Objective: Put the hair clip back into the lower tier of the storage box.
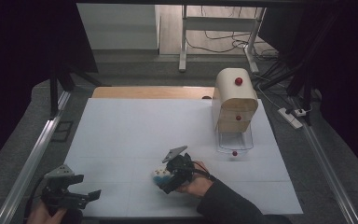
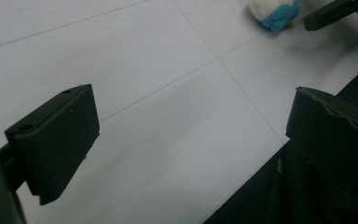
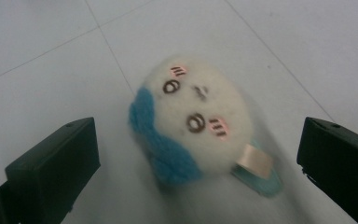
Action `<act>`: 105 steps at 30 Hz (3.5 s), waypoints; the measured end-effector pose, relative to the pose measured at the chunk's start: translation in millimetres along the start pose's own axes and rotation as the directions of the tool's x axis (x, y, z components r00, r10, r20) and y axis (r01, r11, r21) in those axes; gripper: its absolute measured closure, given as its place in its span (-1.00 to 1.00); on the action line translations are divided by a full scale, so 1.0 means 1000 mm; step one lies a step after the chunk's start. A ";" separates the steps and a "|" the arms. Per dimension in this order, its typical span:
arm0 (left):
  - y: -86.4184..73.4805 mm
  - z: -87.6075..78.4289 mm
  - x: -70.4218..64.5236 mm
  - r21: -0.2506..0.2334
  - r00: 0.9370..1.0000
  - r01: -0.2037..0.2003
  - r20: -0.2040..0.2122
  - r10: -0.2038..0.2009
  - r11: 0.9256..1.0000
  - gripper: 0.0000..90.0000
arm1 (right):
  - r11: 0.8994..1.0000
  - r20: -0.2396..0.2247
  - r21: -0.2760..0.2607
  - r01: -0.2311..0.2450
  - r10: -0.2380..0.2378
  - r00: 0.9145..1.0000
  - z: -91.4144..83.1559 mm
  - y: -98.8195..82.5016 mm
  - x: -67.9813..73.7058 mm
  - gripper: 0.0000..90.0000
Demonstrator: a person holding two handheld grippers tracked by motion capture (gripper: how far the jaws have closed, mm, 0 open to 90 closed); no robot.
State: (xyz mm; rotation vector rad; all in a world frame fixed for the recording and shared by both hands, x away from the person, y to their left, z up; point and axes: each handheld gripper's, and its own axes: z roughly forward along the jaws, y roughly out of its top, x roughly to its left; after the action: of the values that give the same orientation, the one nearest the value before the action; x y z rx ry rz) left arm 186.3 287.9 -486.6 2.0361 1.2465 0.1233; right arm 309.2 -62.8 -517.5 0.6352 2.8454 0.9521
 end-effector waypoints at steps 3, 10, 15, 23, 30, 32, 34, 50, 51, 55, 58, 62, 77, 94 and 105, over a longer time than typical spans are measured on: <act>0.000 0.000 0.000 0.000 1.000 0.001 0.001 -0.001 1.000 -0.94 | 1.000 0.003 0.011 0.020 -0.020 1.000 0.006 0.002 0.003 -1.00; 0.000 0.000 0.000 -0.001 1.000 0.000 0.001 0.000 1.000 -0.94 | 0.998 0.024 0.021 0.065 -0.065 0.998 0.012 0.005 0.008 -0.39; 0.000 0.000 0.000 -0.001 1.000 0.000 0.001 0.000 1.000 -0.94 | 0.995 0.042 0.033 0.091 -0.092 0.995 0.011 0.004 0.009 -0.18; 0.000 0.000 0.000 -0.002 1.000 -0.001 0.000 0.001 1.000 -0.94 | 0.995 0.042 0.052 0.080 -0.083 0.996 0.006 0.004 0.009 -0.13; 0.000 0.000 0.000 -0.002 1.000 0.000 0.000 0.000 1.000 -0.94 | 0.998 0.045 0.041 0.054 -0.056 0.997 -0.003 0.003 0.004 -0.13; 0.000 0.000 0.000 -0.002 1.000 -0.001 0.000 0.001 1.000 -0.94 | 0.998 0.047 0.034 0.044 -0.046 0.998 -0.006 0.002 0.003 -0.13; 0.000 0.000 0.000 -0.003 1.000 0.000 0.000 0.000 1.000 -0.94 | 0.999 0.045 0.028 0.033 -0.034 0.998 -0.010 0.002 0.001 -0.13; 0.000 0.000 0.000 -0.001 1.000 0.001 0.000 -0.001 1.000 -0.93 | 0.999 0.072 -0.010 -0.035 0.035 0.997 -0.033 -0.007 -0.016 -0.14; 0.000 0.000 0.000 -0.001 1.000 0.001 0.000 -0.001 1.000 -0.93 | 0.999 0.076 -0.009 -0.037 0.038 0.996 -0.034 -0.008 -0.017 -0.14; 0.000 0.000 0.000 -0.002 1.000 0.001 0.000 -0.001 1.000 -0.93 | 0.999 0.082 -0.006 -0.047 0.048 0.995 -0.038 -0.011 -0.020 -0.14; 0.000 0.000 0.000 -0.003 1.000 0.001 0.000 -0.001 1.000 -0.93 | 0.999 0.092 -0.008 -0.054 0.054 0.994 -0.041 -0.013 -0.023 -0.14; 0.000 -0.001 0.000 -0.003 1.000 0.001 0.001 -0.001 1.000 -0.93 | 0.997 0.102 -0.020 -0.073 0.074 0.992 -0.047 -0.016 -0.028 -0.14; 0.000 0.000 0.000 -0.003 1.000 0.004 0.003 -0.004 1.000 -0.93 | 0.991 0.144 -0.044 -0.125 0.131 0.981 -0.070 -0.029 -0.045 -0.14; 0.000 0.000 0.000 0.001 1.000 0.007 0.005 -0.007 1.000 -0.93 | 0.980 0.183 -0.072 -0.188 0.198 0.963 -0.094 -0.044 -0.061 -0.13; 0.000 0.000 0.000 0.002 1.000 0.007 0.004 -0.007 1.000 -0.93 | 0.971 0.211 -0.089 -0.223 0.238 0.948 -0.109 -0.054 -0.071 -0.13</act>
State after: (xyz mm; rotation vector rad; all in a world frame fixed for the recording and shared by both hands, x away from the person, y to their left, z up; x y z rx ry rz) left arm 186.6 288.0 -486.6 2.0323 1.2520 0.1148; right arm 332.8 -191.5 -466.3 1.0158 2.5761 0.9322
